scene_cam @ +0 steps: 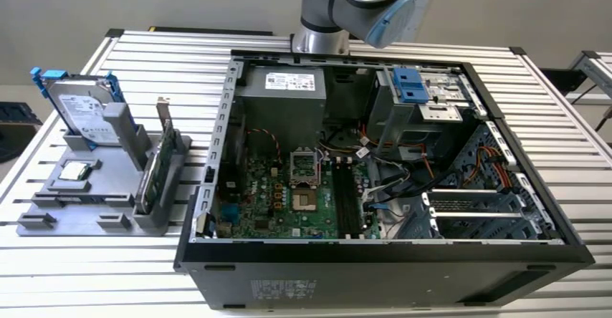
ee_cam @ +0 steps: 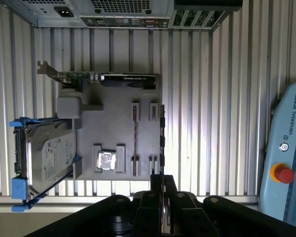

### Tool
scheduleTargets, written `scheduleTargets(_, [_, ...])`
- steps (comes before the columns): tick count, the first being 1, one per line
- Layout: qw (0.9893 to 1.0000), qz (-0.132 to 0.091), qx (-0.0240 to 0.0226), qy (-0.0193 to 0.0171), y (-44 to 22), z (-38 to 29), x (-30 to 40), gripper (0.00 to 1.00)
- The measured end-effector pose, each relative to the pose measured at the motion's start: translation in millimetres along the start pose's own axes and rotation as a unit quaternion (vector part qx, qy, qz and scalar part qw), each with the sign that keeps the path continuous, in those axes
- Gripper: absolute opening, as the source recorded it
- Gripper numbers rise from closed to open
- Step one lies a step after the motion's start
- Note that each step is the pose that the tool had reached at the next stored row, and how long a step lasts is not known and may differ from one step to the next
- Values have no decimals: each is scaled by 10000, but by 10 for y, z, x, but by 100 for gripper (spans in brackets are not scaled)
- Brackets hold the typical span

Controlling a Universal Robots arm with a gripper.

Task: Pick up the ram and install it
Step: 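Pick up the ram and move it above insertion slot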

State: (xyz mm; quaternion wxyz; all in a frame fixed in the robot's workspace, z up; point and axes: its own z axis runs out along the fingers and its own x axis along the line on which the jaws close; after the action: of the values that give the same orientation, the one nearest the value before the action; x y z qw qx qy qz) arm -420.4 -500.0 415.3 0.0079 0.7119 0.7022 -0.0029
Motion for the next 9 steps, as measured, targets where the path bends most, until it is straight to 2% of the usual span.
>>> scheduleTargets(9, [10000, 0, 0, 0, 1, -76, -1, 0])
